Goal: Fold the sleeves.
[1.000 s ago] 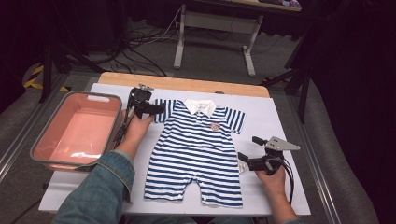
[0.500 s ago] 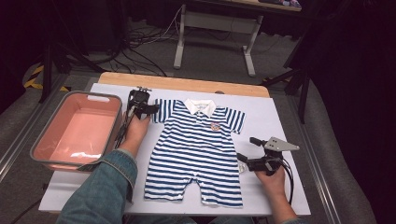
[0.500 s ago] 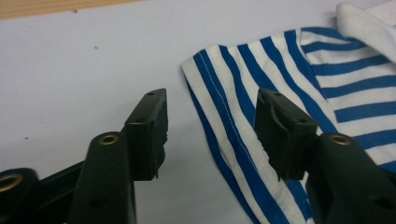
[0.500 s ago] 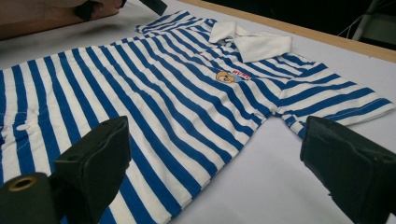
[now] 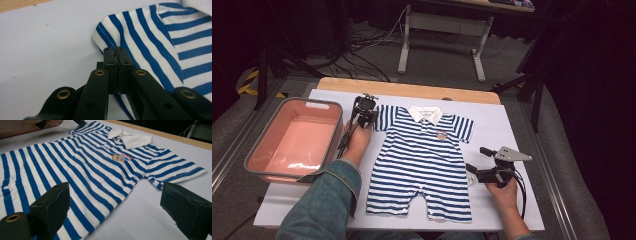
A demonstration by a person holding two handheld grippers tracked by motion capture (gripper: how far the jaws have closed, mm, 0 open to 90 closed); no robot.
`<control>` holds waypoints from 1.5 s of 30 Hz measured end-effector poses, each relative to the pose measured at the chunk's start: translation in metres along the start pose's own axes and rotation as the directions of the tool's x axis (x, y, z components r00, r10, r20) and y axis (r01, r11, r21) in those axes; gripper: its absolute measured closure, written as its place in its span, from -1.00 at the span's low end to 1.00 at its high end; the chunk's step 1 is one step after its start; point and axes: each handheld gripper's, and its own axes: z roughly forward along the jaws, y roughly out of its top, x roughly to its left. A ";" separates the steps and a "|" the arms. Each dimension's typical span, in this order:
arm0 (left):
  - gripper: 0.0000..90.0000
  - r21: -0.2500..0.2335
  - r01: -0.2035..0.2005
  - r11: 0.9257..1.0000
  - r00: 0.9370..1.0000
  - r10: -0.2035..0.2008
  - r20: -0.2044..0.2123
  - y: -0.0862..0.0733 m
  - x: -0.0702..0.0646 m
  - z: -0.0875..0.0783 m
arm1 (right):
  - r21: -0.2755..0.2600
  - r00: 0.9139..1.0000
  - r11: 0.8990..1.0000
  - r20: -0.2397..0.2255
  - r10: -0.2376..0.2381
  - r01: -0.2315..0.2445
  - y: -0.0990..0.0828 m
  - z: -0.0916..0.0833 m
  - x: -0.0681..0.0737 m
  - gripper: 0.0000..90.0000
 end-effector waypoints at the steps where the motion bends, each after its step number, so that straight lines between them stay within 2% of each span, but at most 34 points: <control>1: 0.95 0.000 0.000 1.000 1.000 0.000 0.000 0.000 0.000 0.000 | 0.000 1.000 1.000 -0.001 0.000 0.000 0.000 0.000 0.000 -0.79; 3: 0.95 0.007 0.002 1.000 1.000 -0.002 -0.015 0.000 0.002 -0.001 | 0.001 1.000 1.000 -0.001 -0.003 0.003 0.000 0.000 0.001 -0.79; 7: 0.94 -0.004 0.004 1.000 1.000 -0.004 -0.009 0.001 0.000 -0.003 | 0.000 1.000 1.000 -0.003 -0.005 0.005 0.000 0.000 0.001 -0.79; 9: 0.93 -0.033 -0.005 0.999 1.000 0.005 0.025 0.004 -0.006 -0.010 | 0.001 1.000 1.000 -0.005 -0.005 0.005 0.000 0.000 0.001 -0.79; 11: 0.93 -0.043 -0.011 0.999 0.999 0.013 0.032 0.005 -0.008 -0.013 | 0.001 1.000 1.000 -0.005 -0.007 0.007 0.000 0.000 0.001 -0.79; 12: 0.93 -0.064 -0.030 0.998 0.999 0.033 0.042 0.007 -0.012 -0.018 | 0.001 1.000 1.000 -0.005 -0.007 0.007 0.000 0.000 0.001 -0.79; 16: 0.93 -0.104 -0.055 0.993 0.994 0.064 0.090 0.014 -0.025 -0.025 | 0.001 1.000 1.000 -0.008 -0.006 0.006 0.000 0.000 0.001 -0.79; 19: 0.92 -0.113 -0.057 0.992 0.992 0.070 0.106 0.017 -0.030 -0.026 | 0.002 1.000 1.000 -0.004 -0.007 0.007 0.000 0.000 0.001 -0.79; 25: 0.92 -0.108 -0.080 0.991 0.982 0.097 0.162 0.025 -0.048 -0.021 | -0.001 1.000 1.000 0.000 -0.007 0.007 0.000 0.000 0.001 -0.79; 28: 0.85 -0.111 -0.092 0.989 0.970 0.115 0.216 0.028 -0.057 -0.014 | -0.002 1.000 1.000 0.000 -0.007 0.007 0.000 0.000 0.001 -0.79; 29: 0.76 -0.111 -0.092 0.989 0.970 0.115 0.216 0.028 -0.057 -0.014 | -0.001 1.000 1.000 -0.001 -0.006 0.006 0.000 0.000 0.001 -0.79; 31: 0.51 -0.101 -0.071 0.992 0.940 0.100 0.327 0.028 -0.059 -0.008 | -0.001 1.000 1.000 0.000 -0.007 0.007 0.000 -0.001 0.001 -0.79; 32: 0.43 -0.101 -0.071 0.992 0.940 0.100 0.327 0.028 -0.059 -0.008 | -0.001 1.000 1.000 0.000 -0.007 0.007 0.000 -0.001 0.001 -0.79; 34: 0.40 -0.121 -0.078 0.990 0.931 0.115 0.345 0.027 -0.057 -0.010 | -0.004 1.000 1.000 -0.002 -0.007 0.007 0.000 -0.001 0.001 -0.80; 35: 0.37 -0.119 -0.073 0.990 0.938 0.109 0.328 0.027 -0.054 -0.013 | -0.005 1.000 1.000 -0.003 -0.006 0.006 0.000 -0.001 0.001 -0.79; 36: 0.36 -0.116 -0.056 0.992 0.950 0.088 0.301 0.026 -0.049 -0.015 | -0.004 1.000 1.000 -0.004 -0.007 0.007 0.000 0.000 0.001 -0.79; 37: 0.35 -0.116 -0.056 0.992 0.950 0.088 0.301 0.026 -0.049 -0.015 | -0.002 1.000 1.000 -0.004 -0.008 0.008 0.000 0.000 0.001 -0.79; 38: 0.35 -0.090 -0.052 0.995 0.958 0.076 0.278 0.026 -0.046 -0.015 | -0.002 1.000 1.000 -0.004 -0.008 0.008 0.000 0.000 0.001 -0.79; 39: 0.35 -0.070 -0.053 0.996 0.963 0.069 0.259 0.025 -0.044 -0.014 | -0.003 1.000 1.000 -0.005 -0.010 0.010 0.000 0.000 0.002 -0.79; 40: 0.34 -0.054 -0.053 0.997 0.967 0.065 0.248 0.023 -0.042 -0.013 | -0.002 1.000 1.000 -0.006 -0.011 0.011 0.000 0.000 0.002 -0.79; 41: 0.34 -0.032 -0.050 0.998 0.973 0.056 0.224 0.021 -0.040 -0.011 | -0.001 1.000 1.000 -0.004 -0.010 0.010 0.000 0.000 0.002 -0.79; 43: 0.34 -0.018 -0.055 0.998 0.975 0.058 0.214 0.020 -0.039 -0.010 | -0.001 1.000 1.000 -0.004 -0.010 0.010 0.000 0.000 0.002 -0.79; 45: 0.35 0.015 -0.072 0.997 0.978 0.067 0.199 0.015 -0.039 -0.006 | -0.002 1.000 1.000 -0.004 -0.010 0.010 0.000 0.000 0.002 -0.79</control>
